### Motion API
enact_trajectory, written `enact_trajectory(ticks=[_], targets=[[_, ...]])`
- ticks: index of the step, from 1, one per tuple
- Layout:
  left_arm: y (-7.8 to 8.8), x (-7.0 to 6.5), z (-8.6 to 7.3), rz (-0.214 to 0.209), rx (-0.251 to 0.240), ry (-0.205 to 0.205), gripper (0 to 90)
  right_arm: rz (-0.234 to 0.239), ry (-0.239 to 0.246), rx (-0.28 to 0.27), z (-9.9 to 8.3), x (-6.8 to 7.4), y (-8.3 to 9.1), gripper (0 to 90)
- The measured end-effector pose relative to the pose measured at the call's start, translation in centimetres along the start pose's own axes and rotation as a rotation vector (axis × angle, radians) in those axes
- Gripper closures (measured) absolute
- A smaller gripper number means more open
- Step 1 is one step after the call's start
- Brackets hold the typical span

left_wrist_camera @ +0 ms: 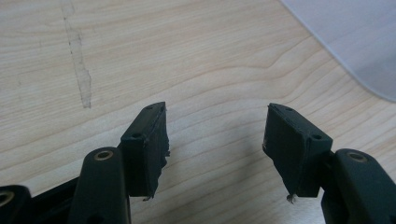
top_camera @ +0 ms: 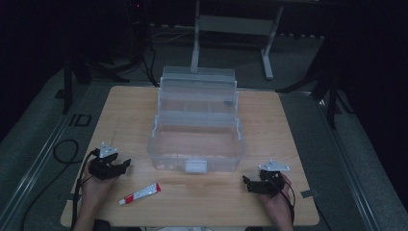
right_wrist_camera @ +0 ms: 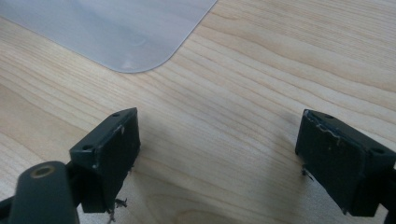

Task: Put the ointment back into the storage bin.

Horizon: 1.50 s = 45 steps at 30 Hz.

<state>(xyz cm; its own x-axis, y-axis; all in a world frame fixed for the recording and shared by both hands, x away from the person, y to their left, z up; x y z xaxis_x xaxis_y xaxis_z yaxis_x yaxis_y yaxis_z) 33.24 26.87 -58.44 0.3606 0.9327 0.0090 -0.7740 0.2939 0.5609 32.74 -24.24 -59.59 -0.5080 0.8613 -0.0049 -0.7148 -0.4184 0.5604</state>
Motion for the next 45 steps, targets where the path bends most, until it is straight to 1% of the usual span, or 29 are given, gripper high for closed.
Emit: enact_trajectory(ticks=[6,8,9,14,18,21,27,30,34,37,39,42,43,45], targets=[[0.8,-0.2,0.8,-0.017,-0.005,0.002,40.0,0.000,0.000,0.000,0.0,0.0,0.0,13.6],[1.1,-0.2,1.0,-0.014,-0.005,-0.013,40.0,0.000,-0.001,0.000,0.0,0.0,0.0,13.6],[1.2,-0.3,1.1,-0.013,-0.007,-0.012,40.1,-0.001,0.000,0.000,0.0,0.0,0.0,13.6],[1.8,-0.7,1.6,-0.030,0.009,-0.026,39.9,-0.001,0.000,0.000,0.0,0.0,0.0,13.6],[2.3,-1.3,1.9,-0.048,0.015,-0.045,39.6,-0.001,0.000,0.000,0.0,0.0,0.0,13.6],[2.8,-1.7,2.1,-0.053,0.021,-0.057,39.4,-0.001,-0.001,0.000,0.0,0.0,0.0,13.6],[3.6,-2.3,2.6,-0.068,0.042,-0.108,39.1,-0.001,0.000,0.000,0.0,0.0,0.0,13.6],[3.7,-2.6,2.6,-0.086,0.052,-0.125,39.2,-0.001,0.000,0.000,0.0,0.0,0.0,13.6],[3.8,-2.9,2.6,-0.097,0.067,-0.138,39.3,-0.001,0.001,0.000,0.0,0.0,0.0,13.6],[3.8,-3.4,2.7,-0.117,0.094,-0.157,39.2,-0.001,0.000,0.000,0.0,0.0,0.0,13.6],[3.8,-3.6,2.7,-0.123,0.110,-0.172,39.2,-0.001,0.000,0.000,0.0,0.0,0.0,13.6],[3.9,-3.9,2.8,-0.137,0.121,-0.188,39.2,-0.001,0.000,0.000,0.0,0.0,0.0,13.6],[4.0,-3.9,2.9,-0.140,0.130,-0.201,39.2,-0.001,0.000,0.000,0.0,0.0,0.0,13.6],[4.2,-4.0,2.9,-0.145,0.138,-0.213,39.2,-0.001,0.000,0.000,0.0,0.0,0.0,13.6]])
Point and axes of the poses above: each handheld gripper's, and its own axes: y roughly backward along the jaws, z roughly out of its top, x roughly to its left, the point moved 5 cm from there along -y, roughly forward along the jaws, and after that the axes turned 10 degrees about -x, right-handed, at the moved point
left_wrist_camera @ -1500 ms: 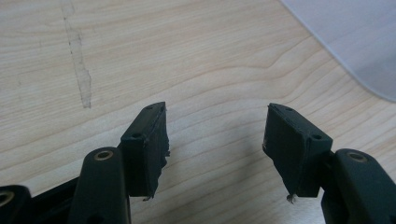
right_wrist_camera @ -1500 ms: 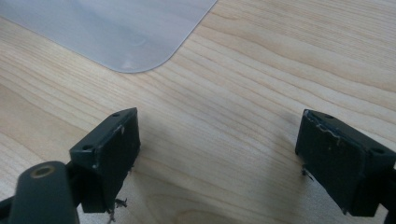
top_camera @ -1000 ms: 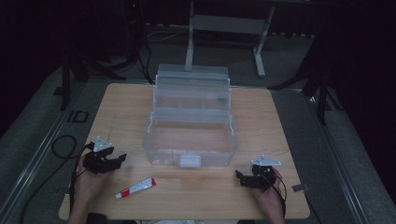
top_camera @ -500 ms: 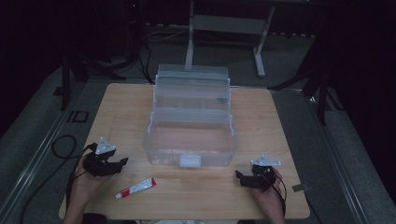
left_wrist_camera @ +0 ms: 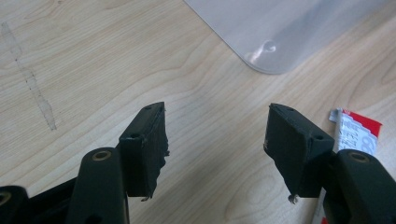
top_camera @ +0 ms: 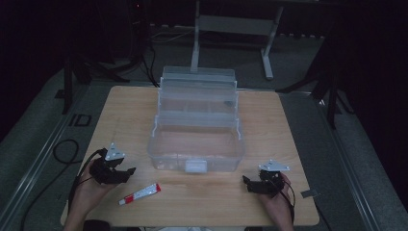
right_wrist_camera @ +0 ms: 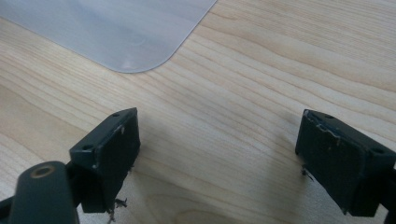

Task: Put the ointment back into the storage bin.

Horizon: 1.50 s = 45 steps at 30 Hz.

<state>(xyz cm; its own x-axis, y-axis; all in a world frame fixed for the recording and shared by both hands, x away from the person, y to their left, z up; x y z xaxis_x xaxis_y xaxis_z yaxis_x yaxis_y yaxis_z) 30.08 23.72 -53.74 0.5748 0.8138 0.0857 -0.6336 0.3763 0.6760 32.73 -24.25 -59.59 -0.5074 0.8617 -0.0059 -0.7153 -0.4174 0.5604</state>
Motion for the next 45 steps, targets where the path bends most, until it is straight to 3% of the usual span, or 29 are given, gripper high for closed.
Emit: enact_trajectory(ticks=[26,45], targets=[[1.5,-1.5,0.6,-0.072,0.091,-0.155,39.3,-0.003,-0.001,0.000,0.0,0.0,0.0,13.6],[1.8,-2.7,0.9,-0.133,0.152,-0.223,41.2,-0.002,0.000,-0.002,0.0,0.0,0.0,13.6]])
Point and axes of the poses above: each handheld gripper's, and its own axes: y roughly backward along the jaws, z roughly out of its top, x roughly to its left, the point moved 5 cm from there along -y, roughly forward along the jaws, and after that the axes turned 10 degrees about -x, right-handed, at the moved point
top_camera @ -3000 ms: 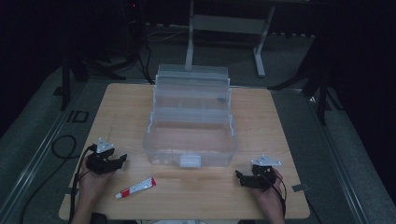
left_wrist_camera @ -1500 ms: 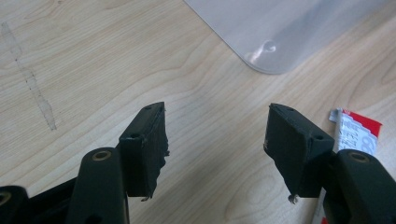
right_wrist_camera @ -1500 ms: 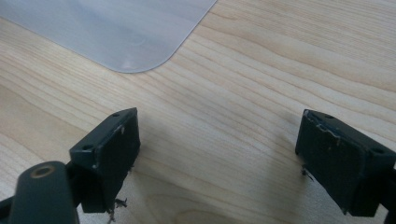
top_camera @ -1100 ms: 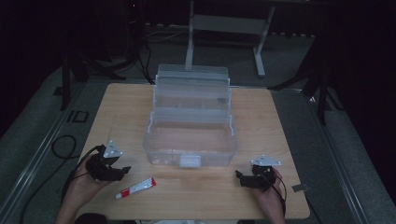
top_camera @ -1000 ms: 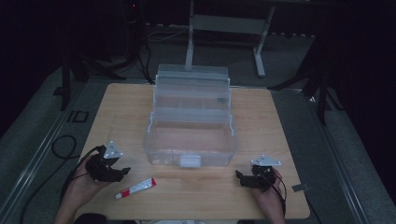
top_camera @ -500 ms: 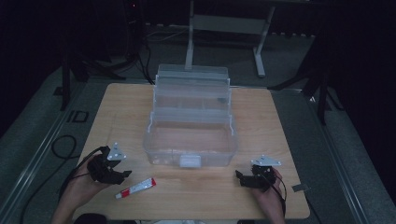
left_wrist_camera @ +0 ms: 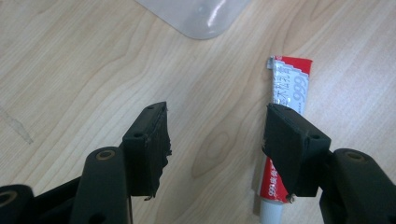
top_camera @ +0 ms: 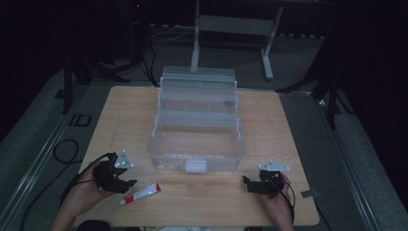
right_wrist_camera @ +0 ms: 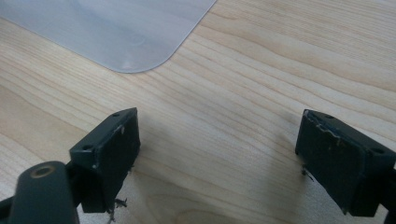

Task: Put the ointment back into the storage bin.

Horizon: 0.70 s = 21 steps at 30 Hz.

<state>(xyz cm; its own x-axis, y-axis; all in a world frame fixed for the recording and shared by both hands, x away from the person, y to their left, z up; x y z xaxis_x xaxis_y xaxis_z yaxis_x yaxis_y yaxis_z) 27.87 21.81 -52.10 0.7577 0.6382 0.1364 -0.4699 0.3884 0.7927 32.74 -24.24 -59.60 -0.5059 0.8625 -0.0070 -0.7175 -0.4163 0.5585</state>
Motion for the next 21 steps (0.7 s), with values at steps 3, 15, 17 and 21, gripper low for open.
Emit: enact_trajectory(ticks=[3,15,17,21], targets=[[0.01,-0.15,-0.02,-0.014,0.013,-0.009,41.4,0.000,0.000,0.000,0.00,0.00,0.00,13.6],[-0.09,-0.87,0.13,-0.064,0.047,-0.035,42.0,0.000,0.000,0.000,0.00,0.00,0.00,13.6],[-0.08,-1.02,0.20,-0.074,0.054,-0.043,41.9,0.000,0.000,0.000,0.00,0.00,0.00,13.6],[-0.13,-1.01,0.20,-0.074,0.060,-0.042,41.9,0.000,0.000,0.000,0.00,0.00,0.00,13.6]])
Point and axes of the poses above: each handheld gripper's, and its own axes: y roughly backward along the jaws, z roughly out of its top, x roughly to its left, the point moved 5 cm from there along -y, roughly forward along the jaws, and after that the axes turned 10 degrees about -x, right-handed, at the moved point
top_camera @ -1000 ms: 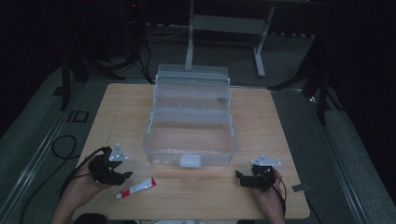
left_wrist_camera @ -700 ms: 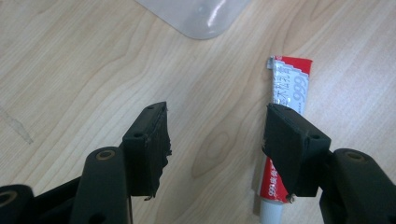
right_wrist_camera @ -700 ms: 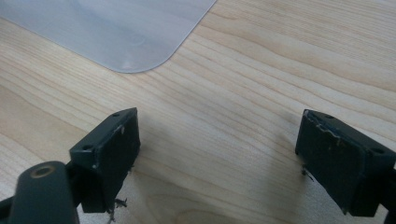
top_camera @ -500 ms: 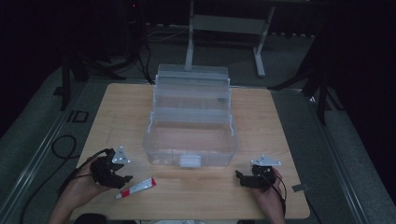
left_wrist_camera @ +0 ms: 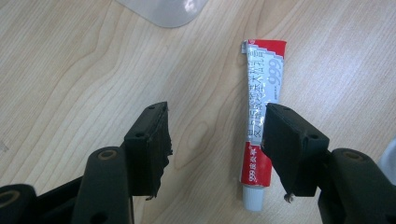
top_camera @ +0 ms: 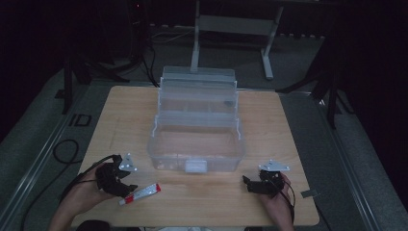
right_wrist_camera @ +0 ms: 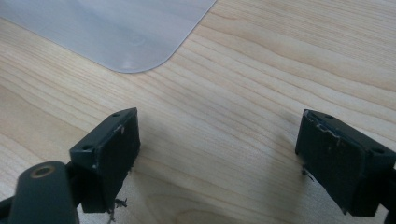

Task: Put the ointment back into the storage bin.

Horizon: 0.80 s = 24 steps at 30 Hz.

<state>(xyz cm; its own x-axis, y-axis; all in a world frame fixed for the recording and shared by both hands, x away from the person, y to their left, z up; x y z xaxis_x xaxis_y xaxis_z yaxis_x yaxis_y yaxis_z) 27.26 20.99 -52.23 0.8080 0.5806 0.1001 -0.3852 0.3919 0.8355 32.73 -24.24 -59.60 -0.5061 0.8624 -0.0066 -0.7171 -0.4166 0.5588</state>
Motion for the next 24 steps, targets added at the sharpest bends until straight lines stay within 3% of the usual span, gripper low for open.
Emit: enact_trajectory(ticks=[14,24], targets=[[-0.31,-0.53,-0.17,-0.053,0.049,-0.016,42.4,0.000,0.000,0.000,0.00,0.00,0.00,13.6],[-0.42,-0.70,-0.30,-0.068,0.079,-0.021,42.1,0.000,0.000,0.000,0.00,0.00,0.00,13.6]])
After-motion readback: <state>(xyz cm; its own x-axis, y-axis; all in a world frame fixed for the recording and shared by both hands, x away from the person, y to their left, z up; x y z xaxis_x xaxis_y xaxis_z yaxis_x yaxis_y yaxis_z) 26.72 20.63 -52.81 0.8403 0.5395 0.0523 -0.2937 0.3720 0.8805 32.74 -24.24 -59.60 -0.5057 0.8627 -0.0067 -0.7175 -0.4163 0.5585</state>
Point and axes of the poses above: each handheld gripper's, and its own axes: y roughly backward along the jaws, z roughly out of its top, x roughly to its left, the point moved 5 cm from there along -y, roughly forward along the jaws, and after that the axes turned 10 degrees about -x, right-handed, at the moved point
